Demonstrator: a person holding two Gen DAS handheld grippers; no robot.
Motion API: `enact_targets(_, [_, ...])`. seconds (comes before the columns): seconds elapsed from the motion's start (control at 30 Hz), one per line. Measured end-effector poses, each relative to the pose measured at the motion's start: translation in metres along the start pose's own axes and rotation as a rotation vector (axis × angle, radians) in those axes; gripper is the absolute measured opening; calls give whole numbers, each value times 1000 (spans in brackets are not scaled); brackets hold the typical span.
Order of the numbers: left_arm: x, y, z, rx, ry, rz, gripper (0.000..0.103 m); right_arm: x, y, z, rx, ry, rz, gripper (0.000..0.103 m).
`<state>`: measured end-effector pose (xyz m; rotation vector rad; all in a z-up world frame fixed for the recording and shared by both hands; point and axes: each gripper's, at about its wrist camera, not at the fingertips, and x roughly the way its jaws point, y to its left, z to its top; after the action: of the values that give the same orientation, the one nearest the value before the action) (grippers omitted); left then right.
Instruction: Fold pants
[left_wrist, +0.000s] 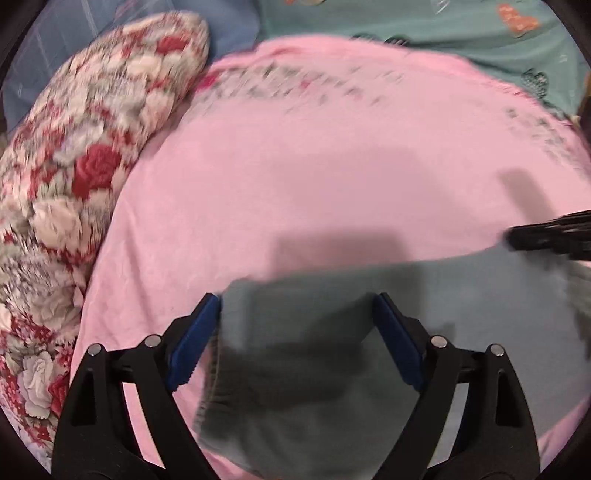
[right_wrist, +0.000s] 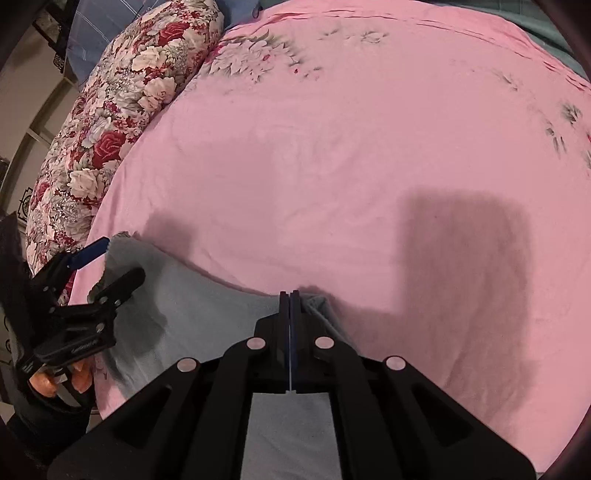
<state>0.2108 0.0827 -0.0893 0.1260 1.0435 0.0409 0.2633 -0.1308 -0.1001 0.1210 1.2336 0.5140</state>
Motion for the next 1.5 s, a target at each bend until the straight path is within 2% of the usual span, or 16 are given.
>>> enact_targets(0.07, [5,15,-6,-54,-7,-35,97,-3,2,0,-4,-3,-5,2])
enact_targets(0.17, [-8,21,-7,-66,-33,-12,93,-20,13,-5,-36,-44,-7,13])
enact_targets(0.27, [-49,16,-18,-43,-117,-15,91,-52,30,-23,-84,-90,9,30])
enact_targets(0.33, [-77,7,-28,11,-168,-24,93,-73,39,-50,-128,-109,-3,50])
enact_targets(0.43, [-90,-17,-48,122,-167,-21,93,-81,39,-90,-158,-91,-64,50])
enact_targets(0.53, [-69,-36,-60,204,-119,25,93,-71,34,-125,-163,-69,-151,50])
enact_targets(0.6, [-49,-36,-65,201,-78,40,95,-56,22,-138,-120,-46,-149,50])
enact_targets(0.67, [-43,-26,-64,151,-82,23,101,-58,17,-146,-108,-108,-136,50])
enact_targets(0.77, [-51,-25,-62,140,-75,39,98,-90,4,-159,-26,-200,-63,50])
enact_targets(0.87, [-85,-40,-59,180,-146,33,97,-152,-32,-188,63,-342,-132,51])
enact_targets(0.97, [-125,-77,-48,249,-230,-21,98,-220,-96,-234,227,-465,-284,54])
enact_targets(1.1, [-144,-150,-40,347,-266,-125,99,-279,-189,-286,395,-472,-497,54])
enact_targets(1.23, [-143,-225,-38,402,-261,-234,99,-307,-269,-307,502,-457,-498,54])
enact_targets(1.27, [-141,-237,-38,408,-257,-249,99,-305,-284,-308,522,-432,-460,53])
enact_targets(1.37, [-134,-272,-43,427,-224,-298,99,-290,-303,-302,519,-367,-481,53])
enact_targets(1.5, [-126,-292,-46,460,-198,-297,99,-268,-315,-295,505,-318,-471,51])
